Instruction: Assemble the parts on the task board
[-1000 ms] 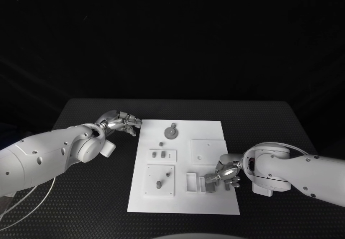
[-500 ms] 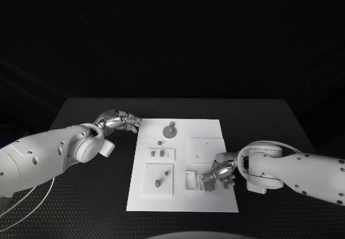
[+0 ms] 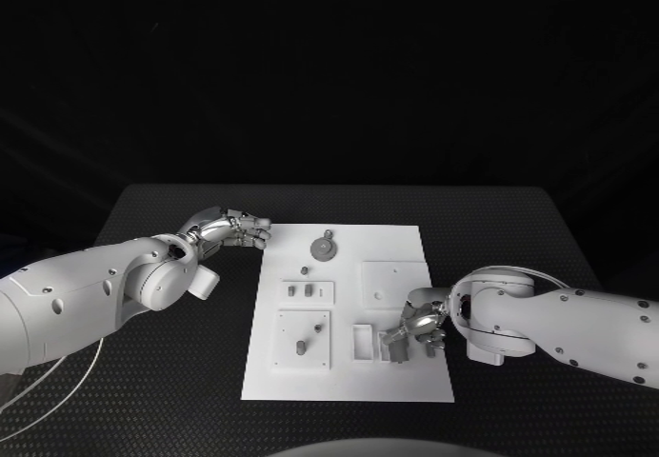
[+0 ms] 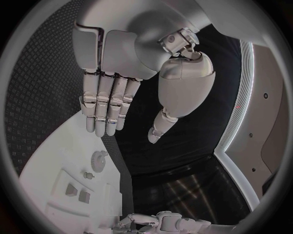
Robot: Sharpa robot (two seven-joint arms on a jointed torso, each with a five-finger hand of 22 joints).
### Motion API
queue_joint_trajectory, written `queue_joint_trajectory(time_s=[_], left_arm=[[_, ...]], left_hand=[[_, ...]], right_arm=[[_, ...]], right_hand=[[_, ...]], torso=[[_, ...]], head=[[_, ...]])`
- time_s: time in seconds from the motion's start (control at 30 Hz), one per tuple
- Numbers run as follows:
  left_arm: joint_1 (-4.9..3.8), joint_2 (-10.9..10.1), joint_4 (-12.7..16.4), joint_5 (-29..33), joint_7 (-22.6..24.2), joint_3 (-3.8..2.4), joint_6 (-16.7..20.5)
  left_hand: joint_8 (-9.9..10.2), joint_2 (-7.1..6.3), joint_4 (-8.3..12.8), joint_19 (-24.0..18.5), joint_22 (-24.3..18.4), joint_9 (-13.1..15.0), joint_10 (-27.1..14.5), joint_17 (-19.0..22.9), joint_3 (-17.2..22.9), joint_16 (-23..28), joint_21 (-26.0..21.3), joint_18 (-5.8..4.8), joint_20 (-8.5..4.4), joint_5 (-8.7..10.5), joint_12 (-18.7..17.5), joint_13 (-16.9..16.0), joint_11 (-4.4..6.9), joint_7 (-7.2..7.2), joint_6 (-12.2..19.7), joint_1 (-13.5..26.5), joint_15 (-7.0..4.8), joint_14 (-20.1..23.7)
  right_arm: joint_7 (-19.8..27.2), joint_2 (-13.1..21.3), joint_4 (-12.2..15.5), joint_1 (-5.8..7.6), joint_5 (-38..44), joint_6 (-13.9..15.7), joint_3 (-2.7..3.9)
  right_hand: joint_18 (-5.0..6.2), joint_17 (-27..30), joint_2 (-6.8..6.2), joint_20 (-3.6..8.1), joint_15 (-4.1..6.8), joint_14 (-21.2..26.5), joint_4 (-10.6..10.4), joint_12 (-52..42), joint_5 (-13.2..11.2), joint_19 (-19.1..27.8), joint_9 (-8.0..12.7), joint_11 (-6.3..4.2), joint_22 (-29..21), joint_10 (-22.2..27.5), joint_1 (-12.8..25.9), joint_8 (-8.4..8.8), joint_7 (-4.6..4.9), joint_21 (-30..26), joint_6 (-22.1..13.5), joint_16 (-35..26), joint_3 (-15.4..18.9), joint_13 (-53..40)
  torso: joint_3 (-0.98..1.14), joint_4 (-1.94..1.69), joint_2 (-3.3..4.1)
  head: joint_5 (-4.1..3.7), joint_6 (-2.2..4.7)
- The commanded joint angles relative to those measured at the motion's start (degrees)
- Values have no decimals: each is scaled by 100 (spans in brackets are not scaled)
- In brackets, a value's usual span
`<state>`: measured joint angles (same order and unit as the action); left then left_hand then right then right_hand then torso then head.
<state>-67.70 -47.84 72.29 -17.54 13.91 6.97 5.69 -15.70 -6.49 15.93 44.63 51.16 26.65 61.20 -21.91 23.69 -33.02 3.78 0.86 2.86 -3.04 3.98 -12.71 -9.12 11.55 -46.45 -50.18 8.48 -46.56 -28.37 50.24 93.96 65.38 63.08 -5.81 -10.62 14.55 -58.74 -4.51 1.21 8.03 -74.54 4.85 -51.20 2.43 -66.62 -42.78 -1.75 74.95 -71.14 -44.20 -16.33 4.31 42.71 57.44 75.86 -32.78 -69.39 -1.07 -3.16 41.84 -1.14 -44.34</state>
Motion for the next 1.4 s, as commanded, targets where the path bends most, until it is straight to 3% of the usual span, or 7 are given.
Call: queue_joint_trajectory(time_s=[0.03, 0.13, 0.23, 0.47, 0.83, 1.13, 1.4], left_arm=[[-31, -32, 50, 92, 103, -5, -92], [-36, -48, 62, 92, 99, -4, -93], [-37, -49, 69, 92, 96, -4, -103], [-36, -45, 72, 93, 94, -4, -115], [-36, -35, 53, 93, 94, -4, -178], [-35, -28, 70, 93, 76, -4, -194], [-35, -26, 88, 116, 65, -4, -78]], left_hand=[[-29, 33, 15, -47, -17, 3, -49, -12, 1, 36, -11, -11, -6, 0, -3, 11, -7, -5, 44, 27, 5, 24], [-31, 40, 16, -45, -24, 4, -50, -17, 5, 41, -8, -9, -5, 1, -3, 13, -7, -6, 42, 24, 5, 18], [-32, 39, 18, -45, -29, 4, -52, -20, 6, 45, -8, -8, -4, 1, -3, 15, -8, -6, 43, 21, 5, 15], [-10, 21, 17, -50, -69, -5, -72, -39, 0, 85, -5, -7, 4, 1, -7, 29, -17, 16, 96, 33, 10, 10], [-5, 14, 12, -74, -111, -7, -92, -54, -14, 137, -10, -11, 16, 2, -9, 42, -25, 26, 119, 62, 23, 27], [158, -86, -86, -863, -483, -41, -820, 59, 40, 783, -18, -85, 311, -1, -20, 363, -281, 211, 623, 160, 333, 746], [197, -227, -294, -1322, -648, -3, -1596, 176, 185, 1137, 3, -86, 467, 2, -40, 686, -158, -103, 944, 145, 389, 1329]], right_arm=[[-24, -12, -12, -41, 180, 57, -29], [-4, -10, -6, -41, 180, 59, -29], [16, 3, 2, -41, 160, 92, -29], [72, 103, 142, -18, -12, 225, -21], [112, 193, 261, 239, -480, 337, 72], [136, 117, 330, 247, -548, 359, 92], [111, -117, 201, 244, -759, 211, 66]], right_hand=[[44, 17, 410, -12, -6, 35, 545, 28, 28, 45, -18, -25, 120, 22, -161, 44, 15, 50, 50, 34, -132, -9], [45, 36, 673, -34, -6, 34, 1035, 34, 25, 46, -25, -21, 115, -1, -111, 62, 8, 69, 103, 47, -190, -8], [45, 50, 760, -43, -5, 34, 1176, 38, 36, 42, -26, -26, 110, -16, -59, 74, 7, 72, 129, 48, -225, -6], [45, 61, 695, -47, -4, 35, 1182, 43, 36, 41, -30, -29, 110, -23, -18, 78, 4, 75, 152, 48, -223, -3], [45, 77, 632, -45, 4, 24, 1175, 47, 35, 26, -35, -37, 107, -47, 34, 91, -4, 84, 183, 57, -236, 1], [45, 85, 595, -44, 6, 22, 1165, 52, 35, 18, -36, -39, 103, -52, 80, 100, -6, 83, 191, 58, -239, 3], [45, 94, 587, -45, 6, 25, 1153, 58, 35, 17, -35, -38, 100, -53, 123, 112, -5, 78, 192, 56, -248, 6]], torso=[[4, 0, -3], [8, 1, 1], [5, 0, 2], [7, 9, 0], [-3, 5, -2], [-1, -13, 3], [-3, 7, 2]], head=[[2, -6], [8, -10], [6, -14], [23, -21], [8, -35], [21, -53], [38, -65]])
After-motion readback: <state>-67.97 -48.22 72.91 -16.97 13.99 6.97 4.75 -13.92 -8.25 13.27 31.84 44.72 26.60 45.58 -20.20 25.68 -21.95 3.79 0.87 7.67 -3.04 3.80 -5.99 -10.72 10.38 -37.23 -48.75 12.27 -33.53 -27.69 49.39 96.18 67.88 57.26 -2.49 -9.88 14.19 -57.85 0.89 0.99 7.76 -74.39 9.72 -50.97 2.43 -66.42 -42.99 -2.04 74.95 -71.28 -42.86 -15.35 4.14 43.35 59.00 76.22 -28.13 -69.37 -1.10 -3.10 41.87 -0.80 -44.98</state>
